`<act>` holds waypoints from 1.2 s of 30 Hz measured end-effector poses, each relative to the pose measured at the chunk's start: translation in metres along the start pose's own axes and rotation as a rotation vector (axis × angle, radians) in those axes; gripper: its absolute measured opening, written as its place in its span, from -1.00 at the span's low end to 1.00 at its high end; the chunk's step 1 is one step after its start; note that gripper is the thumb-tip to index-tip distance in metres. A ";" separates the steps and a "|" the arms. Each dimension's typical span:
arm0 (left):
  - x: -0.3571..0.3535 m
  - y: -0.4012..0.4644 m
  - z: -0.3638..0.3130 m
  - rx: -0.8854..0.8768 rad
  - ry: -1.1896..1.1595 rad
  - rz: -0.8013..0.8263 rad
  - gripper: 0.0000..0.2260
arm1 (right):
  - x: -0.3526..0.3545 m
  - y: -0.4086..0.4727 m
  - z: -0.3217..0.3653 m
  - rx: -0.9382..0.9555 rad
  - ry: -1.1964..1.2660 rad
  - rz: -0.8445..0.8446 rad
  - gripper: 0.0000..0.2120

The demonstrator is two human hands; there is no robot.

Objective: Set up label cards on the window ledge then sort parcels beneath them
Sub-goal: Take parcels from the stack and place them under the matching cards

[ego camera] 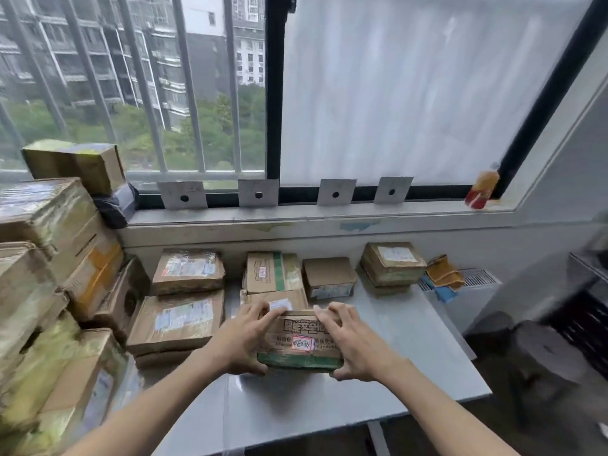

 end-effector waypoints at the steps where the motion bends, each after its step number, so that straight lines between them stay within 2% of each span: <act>1: -0.002 0.016 -0.001 -0.011 -0.025 0.000 0.01 | 0.003 0.004 -0.013 -0.019 -0.003 0.004 0.16; 11: -0.009 0.147 -0.001 -0.109 -0.165 0.034 -0.02 | 0.008 0.054 -0.114 -0.150 -0.019 0.057 0.16; 19: -0.037 0.215 -0.001 -0.070 -0.128 0.092 0.00 | -0.013 0.085 -0.181 -0.131 0.019 0.086 0.15; 28: -0.086 0.264 0.000 0.181 -0.207 0.119 0.01 | -0.064 0.136 -0.257 0.022 0.114 0.166 0.15; 32: -0.098 0.289 0.013 0.358 -0.302 0.020 0.00 | -0.076 0.173 -0.288 0.037 0.177 0.117 0.12; 36: -0.103 0.326 0.037 0.484 -0.352 -0.073 -0.13 | -0.083 0.225 -0.314 0.080 0.258 0.082 0.03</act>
Point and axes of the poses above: each hand's wrist, its own y-axis towards the middle knuckle, its own x-axis out of the back of the hand, z = x × y, the point moved 8 cm from there along y, towards the middle knuckle, and after that the axes turned 2 degrees about -y, right-handed, at the moved point
